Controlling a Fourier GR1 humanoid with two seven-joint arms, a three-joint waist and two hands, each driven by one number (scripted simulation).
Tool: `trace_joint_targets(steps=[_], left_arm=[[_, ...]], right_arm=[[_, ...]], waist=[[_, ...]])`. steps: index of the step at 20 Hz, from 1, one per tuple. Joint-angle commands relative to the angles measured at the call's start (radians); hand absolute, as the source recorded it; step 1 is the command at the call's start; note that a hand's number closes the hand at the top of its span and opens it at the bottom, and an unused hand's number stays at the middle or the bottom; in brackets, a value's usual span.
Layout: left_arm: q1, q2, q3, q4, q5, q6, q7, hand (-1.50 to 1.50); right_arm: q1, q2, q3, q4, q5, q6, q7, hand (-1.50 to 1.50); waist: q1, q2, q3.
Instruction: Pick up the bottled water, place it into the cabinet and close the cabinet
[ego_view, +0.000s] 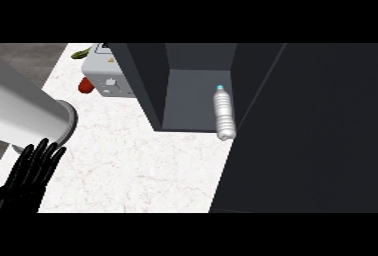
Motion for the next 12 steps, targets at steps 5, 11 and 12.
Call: trace_joint_targets(steps=[5,11,12], left_arm=[[0.029,0.087,0.088,-0.062,0.072,-0.042,0.045,-1.5],[0.113,0.111,0.104,-0.196,0.094,-0.024,0.086,-1.5],[0.109,0.133,0.132,-0.189,0.129,-0.063,0.09,-1.5]], right_arm=[[-0.294,0.209,0.315,0.065,0.393,-0.256,0.112,1.5],[-0.545,0.352,0.434,0.287,0.467,-0.546,0.14,1.5],[-0.599,0.353,0.429,0.34,0.456,-0.584,0.129,1.5]], waist=[[0.0,0.005,0.0],[0.026,0.009,0.004],[0.03,0.012,0.003]])
